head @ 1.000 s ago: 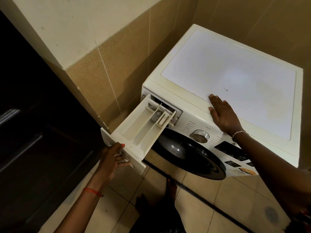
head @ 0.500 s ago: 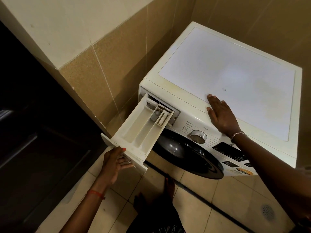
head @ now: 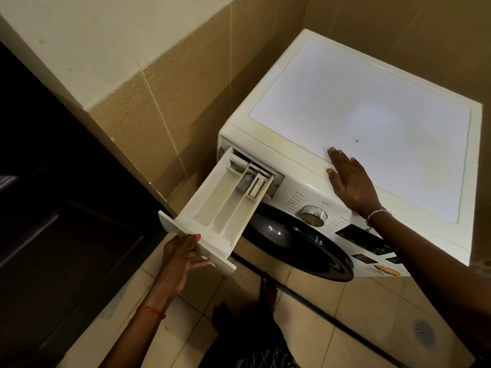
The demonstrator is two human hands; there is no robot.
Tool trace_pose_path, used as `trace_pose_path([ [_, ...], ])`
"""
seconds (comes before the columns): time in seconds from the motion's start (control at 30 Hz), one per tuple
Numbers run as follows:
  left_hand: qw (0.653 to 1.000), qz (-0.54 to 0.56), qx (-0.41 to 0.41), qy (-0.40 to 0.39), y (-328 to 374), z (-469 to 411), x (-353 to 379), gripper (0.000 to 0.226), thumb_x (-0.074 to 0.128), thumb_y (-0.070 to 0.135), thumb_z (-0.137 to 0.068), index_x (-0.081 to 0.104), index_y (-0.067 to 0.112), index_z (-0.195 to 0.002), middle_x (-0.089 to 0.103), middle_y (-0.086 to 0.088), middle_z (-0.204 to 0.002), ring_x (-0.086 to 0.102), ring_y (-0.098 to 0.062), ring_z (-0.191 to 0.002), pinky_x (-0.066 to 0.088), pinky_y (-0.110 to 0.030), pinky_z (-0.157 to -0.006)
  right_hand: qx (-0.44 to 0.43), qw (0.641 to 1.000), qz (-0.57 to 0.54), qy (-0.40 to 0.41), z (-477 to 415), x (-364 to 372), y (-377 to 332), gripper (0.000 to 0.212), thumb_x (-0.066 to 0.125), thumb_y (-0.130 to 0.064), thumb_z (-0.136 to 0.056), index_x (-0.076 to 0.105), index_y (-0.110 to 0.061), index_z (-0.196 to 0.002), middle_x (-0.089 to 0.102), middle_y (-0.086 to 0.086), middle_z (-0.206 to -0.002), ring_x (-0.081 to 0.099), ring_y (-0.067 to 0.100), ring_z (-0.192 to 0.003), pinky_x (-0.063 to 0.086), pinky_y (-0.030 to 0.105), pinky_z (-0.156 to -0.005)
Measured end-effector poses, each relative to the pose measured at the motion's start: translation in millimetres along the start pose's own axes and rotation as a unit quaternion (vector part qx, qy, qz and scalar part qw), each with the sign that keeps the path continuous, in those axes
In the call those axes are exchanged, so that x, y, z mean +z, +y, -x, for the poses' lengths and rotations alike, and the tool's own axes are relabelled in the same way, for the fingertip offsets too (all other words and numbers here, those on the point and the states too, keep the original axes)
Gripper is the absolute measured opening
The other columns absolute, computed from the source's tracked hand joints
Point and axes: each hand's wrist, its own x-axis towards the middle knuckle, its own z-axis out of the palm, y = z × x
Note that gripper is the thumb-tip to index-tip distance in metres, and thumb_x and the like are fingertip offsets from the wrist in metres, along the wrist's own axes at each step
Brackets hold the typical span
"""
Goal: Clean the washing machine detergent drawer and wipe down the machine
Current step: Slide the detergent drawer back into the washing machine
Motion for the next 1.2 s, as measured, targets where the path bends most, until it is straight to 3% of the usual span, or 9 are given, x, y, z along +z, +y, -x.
trace_pose_path([
  [0.43, 1.000, -0.027, 0.008, -0.007, 18, -39, 31, 0.004, 0.051, 0.014, -0.091, 0.054, 0.016, -0.088, 0.054, -0.009, -0.093, 0.057, -0.026, -0.092, 0.059, -0.036, -0.056, 0.003, 1.000, -0.004, -0.003, 0, 0, 2, 0.063, 0.016, -0.046, -0.094, 0.023, -0.015, -0.148, 0.030, 0.002, -0.152, 0.024, 0.015, -0.142, 0.016, 0.033, -0.117],
  [0.63, 1.000, 0.007, 0.004, -0.020, 12, -41, 36, 0.008, 0.047, 0.014, -0.093, 0.051, 0.021, -0.094, 0.056, -0.006, -0.098, 0.057, -0.024, -0.094, 0.058, -0.038, -0.063, 0.004, 1.000, -0.010, 0.005, -1, 1, 2, 0.061, 0.018, -0.044, -0.094, 0.024, -0.015, -0.148, 0.031, 0.002, -0.152, 0.024, 0.014, -0.142, 0.015, 0.033, -0.117],
  [0.73, 0.999, 0.016, 0.005, -0.051, 10, -46, 58, 0.007, 0.046, 0.015, -0.093, 0.051, 0.018, -0.098, 0.056, -0.009, -0.097, 0.058, -0.025, -0.094, 0.059, -0.032, -0.059, 0.007, 1.000, -0.013, 0.006, -1, -1, 1, 0.062, 0.019, -0.045, -0.094, 0.025, -0.016, -0.147, 0.031, 0.001, -0.152, 0.024, 0.013, -0.142, 0.015, 0.031, -0.117],
  [0.87, 0.995, 0.025, 0.020, -0.093, 21, -69, 94, 0.021, 0.045, 0.017, -0.095, 0.047, 0.014, -0.116, 0.057, -0.009, -0.103, 0.058, -0.021, -0.096, 0.060, -0.032, -0.060, 0.010, 1.000, -0.028, 0.004, -1, -1, 3, 0.060, 0.020, -0.046, -0.094, 0.024, -0.019, -0.148, 0.030, -0.001, -0.152, 0.023, 0.010, -0.142, 0.014, 0.030, -0.117],
  [1.0, 0.992, 0.043, 0.010, -0.121, 29, -92, 119, 0.041, 0.045, 0.019, -0.095, 0.038, 0.009, -0.134, 0.058, -0.008, -0.105, 0.059, -0.021, -0.098, 0.057, -0.040, -0.071, 0.006, 0.999, -0.049, 0.012, -1, -1, 4, 0.059, 0.023, -0.044, -0.095, 0.026, -0.019, -0.147, 0.031, -0.002, -0.151, 0.025, 0.010, -0.141, 0.016, 0.031, -0.117],
  [1.2, 0.985, 0.104, 0.000, -0.138, 31, -108, 145, 0.034, 0.040, 0.018, -0.098, 0.037, 0.018, -0.131, 0.056, -0.007, -0.106, 0.057, -0.021, -0.099, 0.057, -0.046, -0.074, 0.002, 0.997, -0.071, 0.023, -1, -2, 5, 0.054, 0.028, -0.039, -0.096, 0.028, -0.020, -0.147, 0.032, -0.005, -0.150, 0.027, 0.009, -0.140, 0.018, 0.031, -0.117],
])
